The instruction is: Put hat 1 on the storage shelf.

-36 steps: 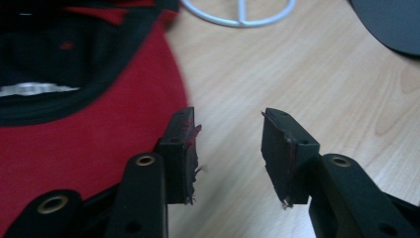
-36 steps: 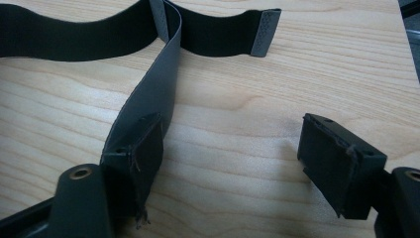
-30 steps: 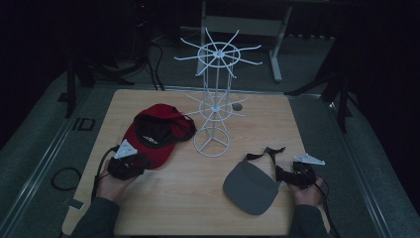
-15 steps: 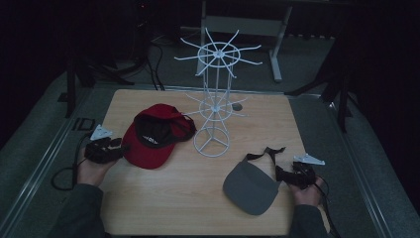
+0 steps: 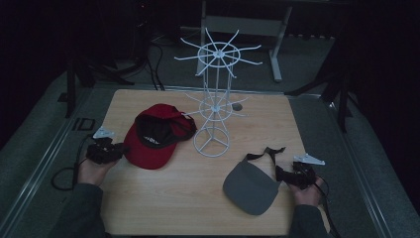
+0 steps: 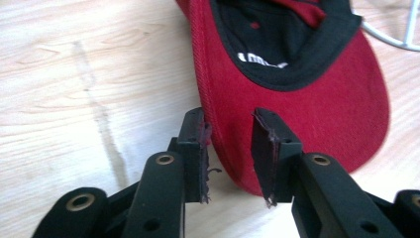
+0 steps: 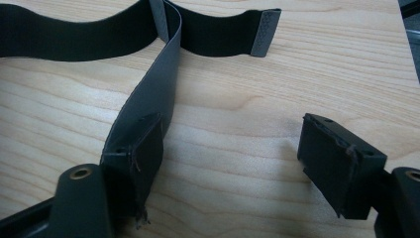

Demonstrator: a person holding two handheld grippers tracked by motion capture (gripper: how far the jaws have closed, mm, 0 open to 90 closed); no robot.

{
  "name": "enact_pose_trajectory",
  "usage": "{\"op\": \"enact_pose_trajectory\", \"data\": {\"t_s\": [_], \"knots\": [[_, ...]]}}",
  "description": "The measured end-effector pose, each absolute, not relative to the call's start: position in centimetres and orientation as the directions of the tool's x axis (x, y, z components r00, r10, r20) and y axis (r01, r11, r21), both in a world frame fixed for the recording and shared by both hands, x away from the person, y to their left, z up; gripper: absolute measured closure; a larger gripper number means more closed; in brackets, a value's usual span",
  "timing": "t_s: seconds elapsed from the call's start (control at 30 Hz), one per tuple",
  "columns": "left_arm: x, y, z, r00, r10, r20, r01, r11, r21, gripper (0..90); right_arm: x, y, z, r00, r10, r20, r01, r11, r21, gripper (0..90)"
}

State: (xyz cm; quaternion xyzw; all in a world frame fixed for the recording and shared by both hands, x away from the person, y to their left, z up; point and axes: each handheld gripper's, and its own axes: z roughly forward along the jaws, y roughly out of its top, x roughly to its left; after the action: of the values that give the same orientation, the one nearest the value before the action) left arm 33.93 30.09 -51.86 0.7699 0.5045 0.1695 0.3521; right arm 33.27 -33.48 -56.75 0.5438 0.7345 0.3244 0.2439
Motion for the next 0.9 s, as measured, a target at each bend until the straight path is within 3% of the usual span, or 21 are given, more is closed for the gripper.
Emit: {"op": "enact_pose_trajectory", "data": {"t_s": [0.3, 0.53, 0.9], "knots": [[33.5, 25.7, -53.0, 0.600, 0.785, -0.153, 0.656, -0.373, 0.656, 62.7, 33.3, -33.5, -56.7, -0.290, 0.957, -0.006, 0.640, 0.198, 0.742, 25.7], [34.6, 24.9, -54.1, 0.596, 0.762, -0.254, 0.692, -0.328, 0.643, 56.6, 33.3, -33.5, -56.7, -0.290, 0.957, -0.006, 0.641, 0.198, 0.742, 25.6], [35.7, 23.9, -55.3, 0.618, 0.728, -0.297, 0.713, -0.359, 0.603, 56.8, 33.3, -33.5, -56.7, -0.290, 0.957, -0.006, 0.641, 0.198, 0.742, 25.7]]}}
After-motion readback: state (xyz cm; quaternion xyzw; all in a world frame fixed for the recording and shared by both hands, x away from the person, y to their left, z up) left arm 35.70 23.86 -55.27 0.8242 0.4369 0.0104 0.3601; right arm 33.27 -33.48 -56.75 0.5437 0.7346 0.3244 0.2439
